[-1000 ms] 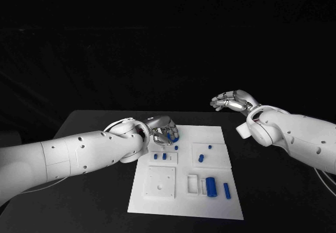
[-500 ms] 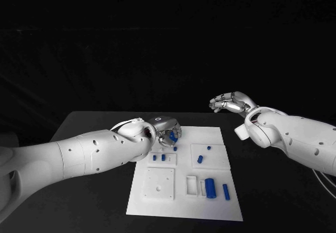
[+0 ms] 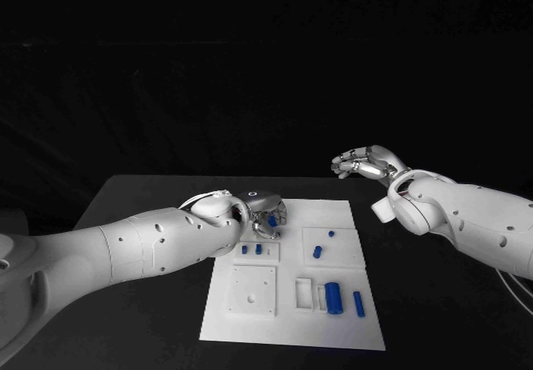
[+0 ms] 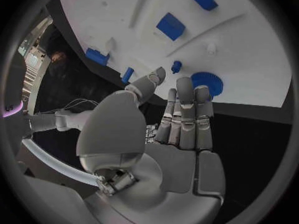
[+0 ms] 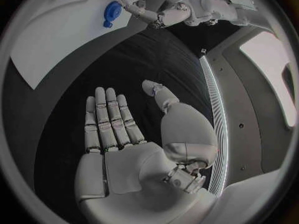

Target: Assemble the parts on the task board

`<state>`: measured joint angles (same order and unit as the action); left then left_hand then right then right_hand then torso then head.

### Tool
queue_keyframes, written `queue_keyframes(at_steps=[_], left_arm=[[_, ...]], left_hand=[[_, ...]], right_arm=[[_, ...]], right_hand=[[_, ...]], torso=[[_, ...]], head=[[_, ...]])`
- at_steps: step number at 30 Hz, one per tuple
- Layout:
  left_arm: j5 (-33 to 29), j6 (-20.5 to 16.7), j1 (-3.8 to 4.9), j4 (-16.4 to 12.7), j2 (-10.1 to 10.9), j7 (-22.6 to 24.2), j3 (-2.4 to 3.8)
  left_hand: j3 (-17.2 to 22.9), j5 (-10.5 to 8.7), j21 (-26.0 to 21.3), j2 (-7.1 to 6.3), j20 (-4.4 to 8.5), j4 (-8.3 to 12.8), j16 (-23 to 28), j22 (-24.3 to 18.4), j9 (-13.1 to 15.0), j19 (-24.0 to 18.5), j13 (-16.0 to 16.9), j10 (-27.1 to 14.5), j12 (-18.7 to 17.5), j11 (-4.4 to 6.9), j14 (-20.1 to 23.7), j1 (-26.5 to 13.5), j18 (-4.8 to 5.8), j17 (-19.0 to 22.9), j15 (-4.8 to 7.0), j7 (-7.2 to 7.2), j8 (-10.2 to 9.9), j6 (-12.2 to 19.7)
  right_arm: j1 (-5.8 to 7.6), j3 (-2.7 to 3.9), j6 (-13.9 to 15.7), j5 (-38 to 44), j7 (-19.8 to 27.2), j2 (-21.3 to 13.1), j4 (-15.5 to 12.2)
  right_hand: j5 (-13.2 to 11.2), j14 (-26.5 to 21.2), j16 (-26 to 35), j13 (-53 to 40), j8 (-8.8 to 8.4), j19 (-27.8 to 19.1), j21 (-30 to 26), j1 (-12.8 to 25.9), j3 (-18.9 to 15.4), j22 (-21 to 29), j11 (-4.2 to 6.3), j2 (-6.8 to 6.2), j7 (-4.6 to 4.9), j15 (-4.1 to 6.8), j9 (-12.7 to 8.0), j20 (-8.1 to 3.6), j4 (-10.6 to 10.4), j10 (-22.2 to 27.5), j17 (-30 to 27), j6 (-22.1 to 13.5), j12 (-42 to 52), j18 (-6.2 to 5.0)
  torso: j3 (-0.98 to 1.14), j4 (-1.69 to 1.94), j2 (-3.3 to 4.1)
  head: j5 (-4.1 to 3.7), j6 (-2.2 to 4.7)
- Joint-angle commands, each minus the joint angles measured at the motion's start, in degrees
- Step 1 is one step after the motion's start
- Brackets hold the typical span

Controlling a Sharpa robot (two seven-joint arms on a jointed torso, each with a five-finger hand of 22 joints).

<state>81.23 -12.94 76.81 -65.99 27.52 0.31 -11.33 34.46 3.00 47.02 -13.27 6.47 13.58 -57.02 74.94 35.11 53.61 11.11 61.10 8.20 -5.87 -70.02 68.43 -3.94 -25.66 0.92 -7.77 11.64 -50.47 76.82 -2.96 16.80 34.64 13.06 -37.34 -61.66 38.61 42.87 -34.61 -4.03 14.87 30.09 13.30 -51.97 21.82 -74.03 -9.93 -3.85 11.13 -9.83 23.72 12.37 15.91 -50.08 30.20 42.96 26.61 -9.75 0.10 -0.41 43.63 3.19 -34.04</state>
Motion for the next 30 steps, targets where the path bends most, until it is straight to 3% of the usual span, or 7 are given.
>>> queue_keyframes(at_steps=[1, 16, 30], left_arm=[[0.4, 2.4, -0.09, 0.4, -0.3, 1.2, 0.02], [1.3, 2.8, -1.52, 2.9, -2.2, -0.1, -0.11], [1.2, 2.8, -2.09, 4.3, -2.4, -0.6, -0.12]], left_hand=[[-0.6, -0.16, 0.3, 0.71, -0.07, 0.0, -0.3, 0.1, -0.1, -0.3, -0.2, 0.7, -0.2, 0.16, 0.0, 0.0, -1.82, -0.2, -0.07, -0.21, 0.3, -0.7], [-0.8, 0.01, 1.3, 3.77, 0.53, 0.7, -3.6, 0.8, -0.9, 0.6, -1.0, 2.7, -0.7, 0.76, -1.9, 1.3, -1.89, -2.4, 0.54, -0.43, 1.0, -2.3], [-0.5, 0.15, 2.2, 5.21, 0.75, -0.4, -7.2, 1.0, -2.1, 1.5, -1.7, 4.0, -1.2, 0.84, -2.6, 0.4, -2.1, -4.4, 0.64, -0.47, 1.0, -3.0]], right_arm=[[0.03, 0.06, 0.1, 0.0, 0.2, -0.1, -0.2], [0.03, 0.07, 0.1, 0.0, 0.2, -0.4, -0.9], [0.03, 0.07, 0.2, 0.0, 0.1, -0.6, -1.1]], right_hand=[[-0.2, -0.5, -0.4, 0.1, 0.37, 0.1, -0.2, -0.1, 0.1, -0.1, -0.07, -0.23, 1.84, -0.02, -0.1, 0.41, 0.0, -0.3, -0.1, 0.1, -0.2, -0.79], [-0.2, -0.5, -0.4, 0.1, 0.38, 0.1, -0.2, -0.1, 0.1, -0.1, -0.08, -0.21, 1.84, -0.03, -0.1, 0.42, 0.0, -0.3, -0.1, 0.1, -0.2, -0.8], [-0.3, -0.5, -0.4, 0.1, 0.41, 0.1, -0.2, -0.1, 0.1, -0.2, -0.07, -0.2, 1.83, -0.02, -0.1, 0.42, 0.0, -0.3, -0.1, 0.1, -0.2, -0.81]], torso=[[0.03, 0.02, -0.05], [-0.01, -0.11, 0.03], [-0.01, 0.03, -0.03]], head=[[-0.02, -0.11], [-0.11, -0.26], [-0.41, -0.7]])
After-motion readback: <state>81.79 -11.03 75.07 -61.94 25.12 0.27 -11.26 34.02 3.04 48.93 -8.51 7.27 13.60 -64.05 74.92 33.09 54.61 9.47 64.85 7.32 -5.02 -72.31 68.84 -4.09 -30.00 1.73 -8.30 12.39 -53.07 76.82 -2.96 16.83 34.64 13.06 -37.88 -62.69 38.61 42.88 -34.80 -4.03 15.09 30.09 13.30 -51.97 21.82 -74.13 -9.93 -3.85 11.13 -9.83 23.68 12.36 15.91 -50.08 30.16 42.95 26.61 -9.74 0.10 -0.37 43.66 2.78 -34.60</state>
